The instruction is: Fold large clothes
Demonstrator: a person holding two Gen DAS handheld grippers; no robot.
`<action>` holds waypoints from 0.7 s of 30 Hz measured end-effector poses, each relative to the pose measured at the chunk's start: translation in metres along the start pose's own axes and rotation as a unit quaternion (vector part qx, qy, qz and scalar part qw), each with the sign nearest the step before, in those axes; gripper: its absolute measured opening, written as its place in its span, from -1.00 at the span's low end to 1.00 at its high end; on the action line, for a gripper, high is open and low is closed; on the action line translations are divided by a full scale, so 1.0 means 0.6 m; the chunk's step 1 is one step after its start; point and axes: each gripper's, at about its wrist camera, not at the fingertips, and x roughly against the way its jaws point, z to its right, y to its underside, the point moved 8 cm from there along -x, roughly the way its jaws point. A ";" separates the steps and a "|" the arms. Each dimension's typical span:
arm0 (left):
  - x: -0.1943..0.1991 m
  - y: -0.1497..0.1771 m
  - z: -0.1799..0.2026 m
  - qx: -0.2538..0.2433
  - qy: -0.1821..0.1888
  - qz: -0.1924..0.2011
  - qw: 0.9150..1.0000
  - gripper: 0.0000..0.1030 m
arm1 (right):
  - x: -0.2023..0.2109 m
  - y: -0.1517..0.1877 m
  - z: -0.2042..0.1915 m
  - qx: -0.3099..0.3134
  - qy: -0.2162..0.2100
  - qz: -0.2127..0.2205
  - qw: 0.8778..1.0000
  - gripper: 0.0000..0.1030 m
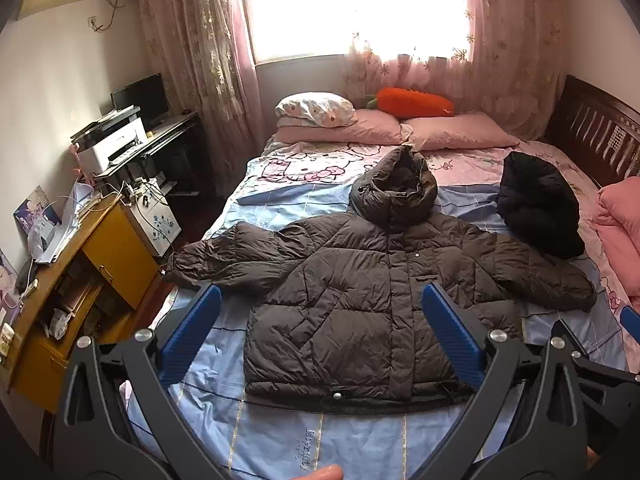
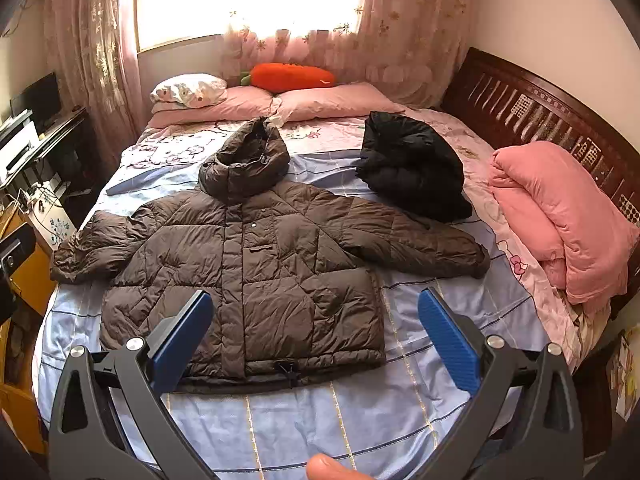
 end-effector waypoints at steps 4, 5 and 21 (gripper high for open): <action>-0.004 0.002 -0.006 0.002 0.003 0.000 1.000 0.96 | 0.001 0.001 -0.006 0.006 -0.001 0.001 1.000 0.97; -0.004 0.002 -0.006 0.003 0.004 0.000 1.000 0.96 | 0.001 0.002 -0.007 0.008 -0.002 0.001 1.000 0.97; -0.007 0.003 -0.003 0.004 0.004 0.000 1.000 0.96 | 0.001 0.013 -0.028 0.028 -0.005 0.001 1.000 0.97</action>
